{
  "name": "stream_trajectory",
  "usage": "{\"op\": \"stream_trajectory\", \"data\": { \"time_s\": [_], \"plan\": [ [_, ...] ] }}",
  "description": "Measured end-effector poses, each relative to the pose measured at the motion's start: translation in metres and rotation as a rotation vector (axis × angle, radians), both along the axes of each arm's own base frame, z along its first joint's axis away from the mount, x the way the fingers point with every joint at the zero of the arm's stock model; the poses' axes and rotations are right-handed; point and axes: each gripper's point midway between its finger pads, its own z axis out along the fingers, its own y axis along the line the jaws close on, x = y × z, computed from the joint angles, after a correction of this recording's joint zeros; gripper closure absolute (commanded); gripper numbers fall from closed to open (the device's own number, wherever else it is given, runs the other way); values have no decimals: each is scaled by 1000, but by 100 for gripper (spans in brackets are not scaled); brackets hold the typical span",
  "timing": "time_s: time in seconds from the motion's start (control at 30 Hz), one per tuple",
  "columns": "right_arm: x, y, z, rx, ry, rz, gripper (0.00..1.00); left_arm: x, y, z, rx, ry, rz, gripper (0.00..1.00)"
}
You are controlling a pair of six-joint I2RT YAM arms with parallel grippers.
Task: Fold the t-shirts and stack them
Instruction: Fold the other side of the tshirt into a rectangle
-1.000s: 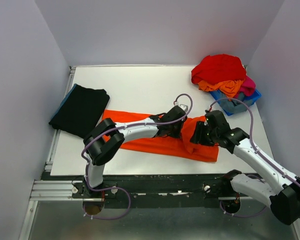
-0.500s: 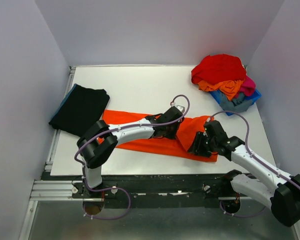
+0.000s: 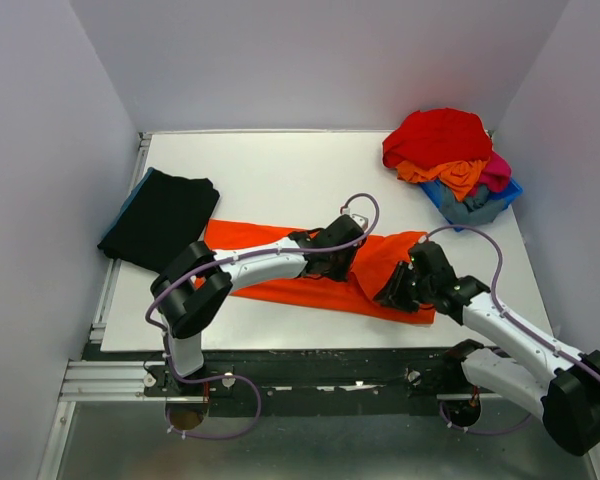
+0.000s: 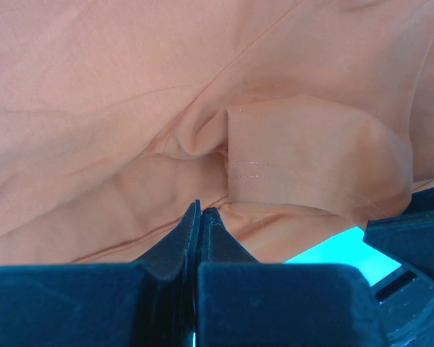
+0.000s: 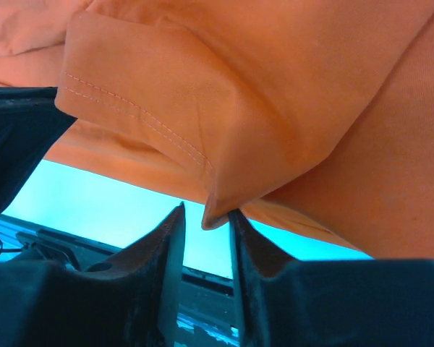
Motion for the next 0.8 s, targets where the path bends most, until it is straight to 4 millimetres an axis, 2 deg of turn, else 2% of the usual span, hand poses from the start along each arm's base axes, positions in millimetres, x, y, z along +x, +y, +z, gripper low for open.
{"op": "stream_trajectory", "data": {
  "time_s": [0.07, 0.17, 0.23, 0.33, 0.5, 0.8],
  "plan": [
    [0, 1, 0, 6, 2, -7, 71, 0, 1, 0, 6, -3, -7, 99],
    [-1, 1, -1, 10, 10, -17, 82, -1, 3, 3, 9, -8, -15, 70],
    [-1, 0, -1, 13, 12, -23, 95, -1, 3, 5, 6, -11, -17, 59],
    [-1, 1, 0, 19, 11, -30, 99, -2, 0, 3, -12, -4, -19, 56],
    [0, 1, 3, 30, 6, -41, 99, -9, -4, -1, -42, 28, -22, 56],
    [1, 1, 7, 38, -6, -55, 99, -7, -18, 1, -102, 47, -9, 59]
  ]
}}
